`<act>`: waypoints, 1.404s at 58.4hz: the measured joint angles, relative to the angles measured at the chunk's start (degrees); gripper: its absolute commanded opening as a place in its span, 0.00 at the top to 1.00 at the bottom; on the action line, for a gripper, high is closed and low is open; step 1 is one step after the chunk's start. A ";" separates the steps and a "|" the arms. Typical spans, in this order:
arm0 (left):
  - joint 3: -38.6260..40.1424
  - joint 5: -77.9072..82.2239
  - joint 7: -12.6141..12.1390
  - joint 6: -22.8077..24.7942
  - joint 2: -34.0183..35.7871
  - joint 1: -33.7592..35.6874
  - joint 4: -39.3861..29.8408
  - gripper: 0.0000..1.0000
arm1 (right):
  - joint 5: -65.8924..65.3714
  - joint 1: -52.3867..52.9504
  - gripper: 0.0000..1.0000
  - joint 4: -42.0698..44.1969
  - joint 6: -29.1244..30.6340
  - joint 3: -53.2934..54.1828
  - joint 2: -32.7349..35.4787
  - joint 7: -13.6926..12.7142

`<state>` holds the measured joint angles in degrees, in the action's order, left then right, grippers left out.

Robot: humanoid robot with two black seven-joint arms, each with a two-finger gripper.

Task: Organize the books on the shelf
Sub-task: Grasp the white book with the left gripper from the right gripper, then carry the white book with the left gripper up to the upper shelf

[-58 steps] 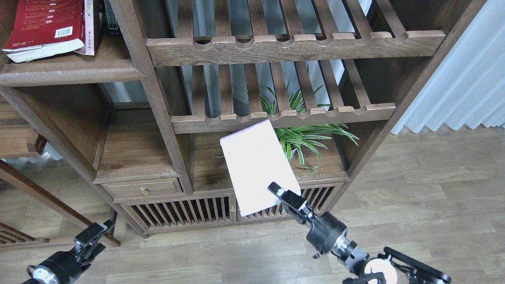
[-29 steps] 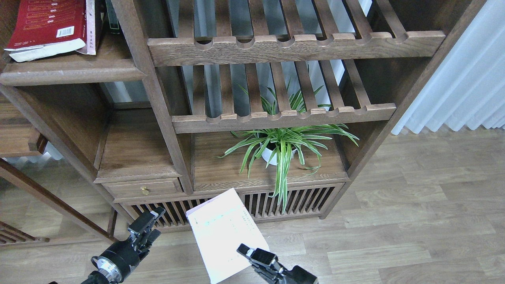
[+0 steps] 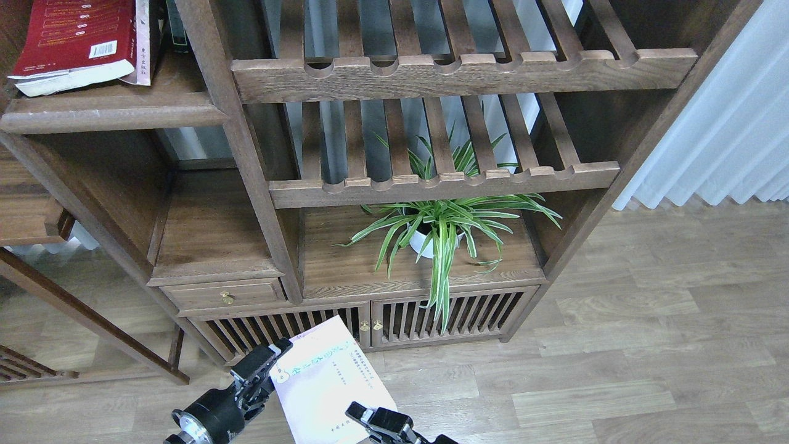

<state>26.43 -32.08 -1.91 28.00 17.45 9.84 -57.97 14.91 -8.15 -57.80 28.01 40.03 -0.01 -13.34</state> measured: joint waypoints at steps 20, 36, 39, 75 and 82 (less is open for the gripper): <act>-1.46 0.00 0.17 0.00 0.09 -0.48 0.05 0.83 | -0.06 -0.05 0.98 0.05 -0.01 -0.03 0.00 -0.03; 0.33 0.02 0.05 0.00 -0.49 -0.55 -0.11 0.91 | -0.03 -0.09 0.95 -0.02 -0.01 0.03 0.00 -0.02; 0.45 0.02 0.05 0.00 -0.49 -0.55 -0.12 0.92 | -0.04 -0.09 0.91 -0.02 -0.01 0.04 0.00 -0.01; 16.66 1.57 -1.63 0.00 19.24 -0.77 -11.71 0.93 | -4.33 -0.11 0.02 2.06 -0.01 1.28 0.01 0.43; 22.20 1.82 -1.29 0.00 26.02 -1.14 -18.72 0.93 | -4.41 -0.11 0.02 2.89 -0.01 1.53 0.00 0.43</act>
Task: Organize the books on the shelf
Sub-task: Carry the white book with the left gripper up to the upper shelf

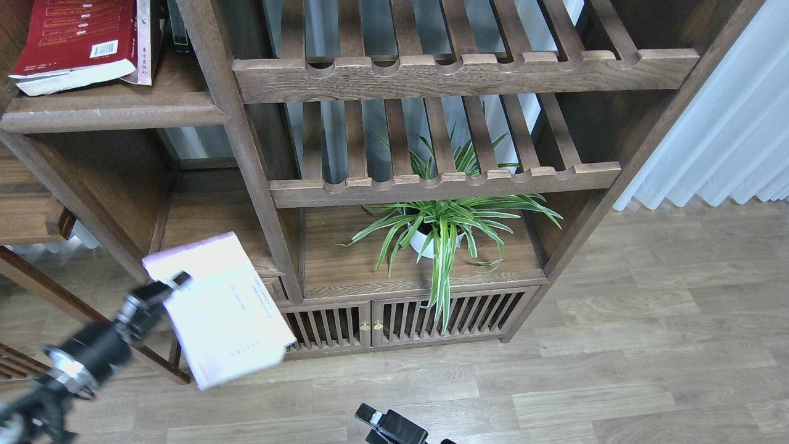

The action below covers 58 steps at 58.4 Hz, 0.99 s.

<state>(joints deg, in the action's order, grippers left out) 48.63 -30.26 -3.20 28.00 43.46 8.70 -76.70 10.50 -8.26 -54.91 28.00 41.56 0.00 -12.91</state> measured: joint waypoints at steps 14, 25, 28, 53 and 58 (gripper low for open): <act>10.73 -0.03 0.61 0.00 5.84 0.53 -2.46 0.93 | -0.04 -0.01 0.02 0.64 0.00 0.79 0.00 0.00; 15.01 -0.21 1.27 0.00 10.23 3.53 -2.53 0.93 | -0.02 -0.01 0.02 0.70 0.00 0.97 0.01 -0.04; 15.94 -0.42 1.77 0.00 11.19 4.45 -2.51 0.93 | 0.14 -0.01 0.02 0.40 0.00 0.94 0.00 0.10; 15.13 -1.53 1.63 0.00 17.61 15.23 0.47 0.93 | 0.33 0.23 0.01 0.29 0.00 3.49 0.00 0.62; 14.67 -1.13 0.26 0.00 18.49 16.71 0.78 0.92 | 0.31 0.08 0.01 0.39 0.00 3.80 0.01 0.61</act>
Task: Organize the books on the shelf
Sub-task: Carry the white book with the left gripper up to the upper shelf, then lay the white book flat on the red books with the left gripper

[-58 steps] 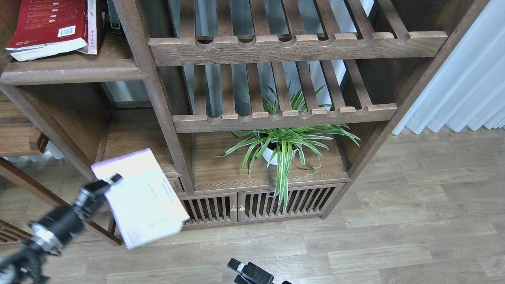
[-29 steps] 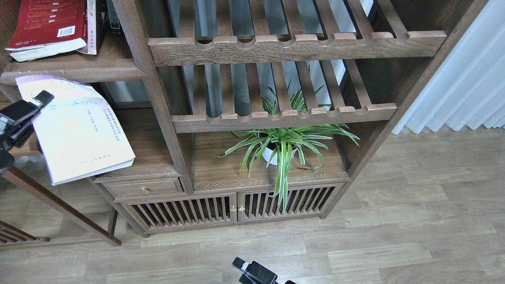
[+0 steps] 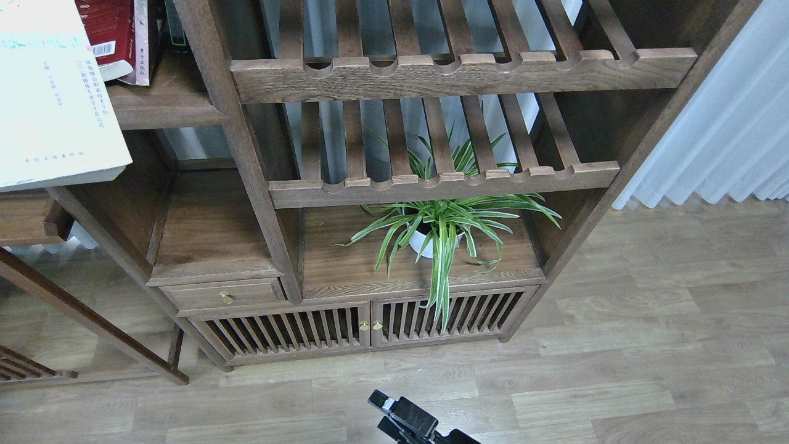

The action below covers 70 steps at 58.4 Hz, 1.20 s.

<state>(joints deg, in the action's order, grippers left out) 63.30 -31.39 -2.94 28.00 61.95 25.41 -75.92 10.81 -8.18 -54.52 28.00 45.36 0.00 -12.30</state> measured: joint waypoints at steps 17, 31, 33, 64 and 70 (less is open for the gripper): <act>-2.04 1.09 -5.23 0.00 2.46 8.33 4.23 0.92 | -0.31 -0.17 0.01 -0.11 0.00 -0.41 0.00 -0.08; -11.53 3.42 -6.64 0.00 2.35 22.92 11.63 0.92 | -0.35 -0.08 0.01 -0.42 0.00 -0.07 0.00 -0.09; -13.06 4.06 -7.06 0.00 2.12 25.16 12.58 0.92 | -0.35 -0.08 0.01 -0.56 0.00 -0.05 0.00 -0.09; -23.66 7.36 -16.15 0.00 -8.62 43.86 25.17 0.92 | -0.35 -0.07 0.01 -0.85 0.00 0.07 0.00 -0.09; -23.67 9.17 -17.04 0.00 -11.00 46.49 27.94 0.92 | -0.35 -0.08 0.01 -0.86 0.00 0.14 0.00 -0.09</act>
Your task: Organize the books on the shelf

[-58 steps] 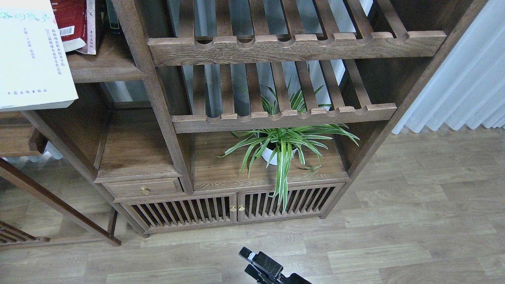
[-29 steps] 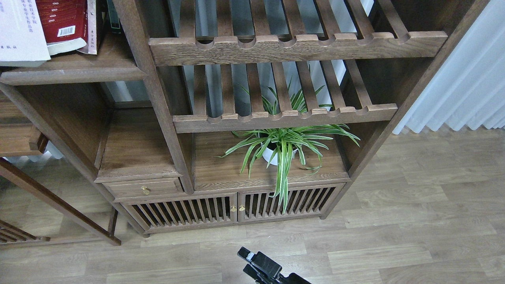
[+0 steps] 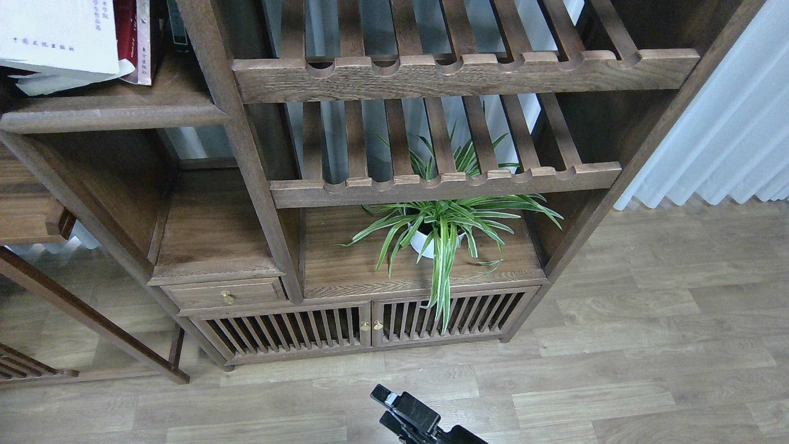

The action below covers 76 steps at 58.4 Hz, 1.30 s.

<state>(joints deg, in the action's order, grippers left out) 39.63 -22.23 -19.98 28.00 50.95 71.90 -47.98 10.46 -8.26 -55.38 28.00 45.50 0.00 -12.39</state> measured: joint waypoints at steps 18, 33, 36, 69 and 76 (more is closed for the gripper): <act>0.00 7.51 -1.65 0.00 -8.43 6.52 11.73 0.91 | 0.00 0.07 0.01 -0.72 0.00 0.61 0.00 0.00; -0.08 13.04 -3.74 0.00 -12.57 11.18 20.35 0.91 | 0.26 0.07 0.01 -0.74 0.00 0.90 0.00 0.08; -0.65 13.24 -4.17 0.00 -12.85 12.38 21.52 0.91 | 0.27 0.07 0.01 -0.78 0.00 0.90 0.00 0.09; -5.42 13.44 -6.27 0.00 -20.43 18.86 30.28 0.69 | 0.27 0.09 0.01 -0.97 0.00 0.61 0.00 0.09; -5.73 13.44 -5.96 0.00 -22.84 19.92 31.48 0.36 | 0.27 0.09 0.01 -0.97 0.00 0.57 0.00 0.10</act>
<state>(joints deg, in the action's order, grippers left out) 33.89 -8.79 -25.93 28.00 28.11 91.81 -16.49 10.73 -8.17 -56.35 28.00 46.07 0.00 -12.30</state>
